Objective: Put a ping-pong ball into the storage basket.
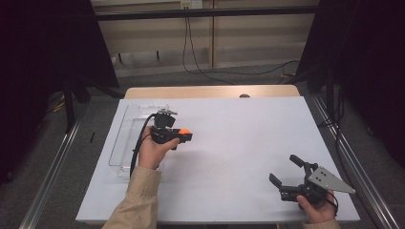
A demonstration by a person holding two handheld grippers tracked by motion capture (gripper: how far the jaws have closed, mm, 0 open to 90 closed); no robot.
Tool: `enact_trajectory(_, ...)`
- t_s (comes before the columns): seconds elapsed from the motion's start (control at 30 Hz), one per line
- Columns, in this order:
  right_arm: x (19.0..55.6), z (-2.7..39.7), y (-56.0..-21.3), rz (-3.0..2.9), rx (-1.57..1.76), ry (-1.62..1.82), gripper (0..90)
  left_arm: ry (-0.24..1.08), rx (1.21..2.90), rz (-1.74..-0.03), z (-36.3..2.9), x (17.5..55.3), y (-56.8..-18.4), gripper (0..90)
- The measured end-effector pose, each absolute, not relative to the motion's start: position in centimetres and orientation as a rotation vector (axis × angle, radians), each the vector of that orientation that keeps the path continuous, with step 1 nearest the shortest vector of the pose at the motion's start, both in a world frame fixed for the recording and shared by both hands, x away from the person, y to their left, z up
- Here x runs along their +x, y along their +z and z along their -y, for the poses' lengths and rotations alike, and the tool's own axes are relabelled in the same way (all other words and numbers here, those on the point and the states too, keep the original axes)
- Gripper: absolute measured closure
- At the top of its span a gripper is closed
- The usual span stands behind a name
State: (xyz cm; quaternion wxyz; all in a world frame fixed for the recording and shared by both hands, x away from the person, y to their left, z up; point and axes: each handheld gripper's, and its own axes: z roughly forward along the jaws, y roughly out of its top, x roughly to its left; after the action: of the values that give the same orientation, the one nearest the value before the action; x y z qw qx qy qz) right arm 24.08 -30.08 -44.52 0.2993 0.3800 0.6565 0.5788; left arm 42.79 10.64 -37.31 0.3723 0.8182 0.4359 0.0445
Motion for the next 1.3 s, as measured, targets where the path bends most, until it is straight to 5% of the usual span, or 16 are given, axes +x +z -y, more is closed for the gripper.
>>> enact_trajectory(1.3,24.1,30.1,-44.6,-1.746,1.009,1.537,1.9,0.144,2.067,-1.138,-12.3,43.1,-36.6,51.1)
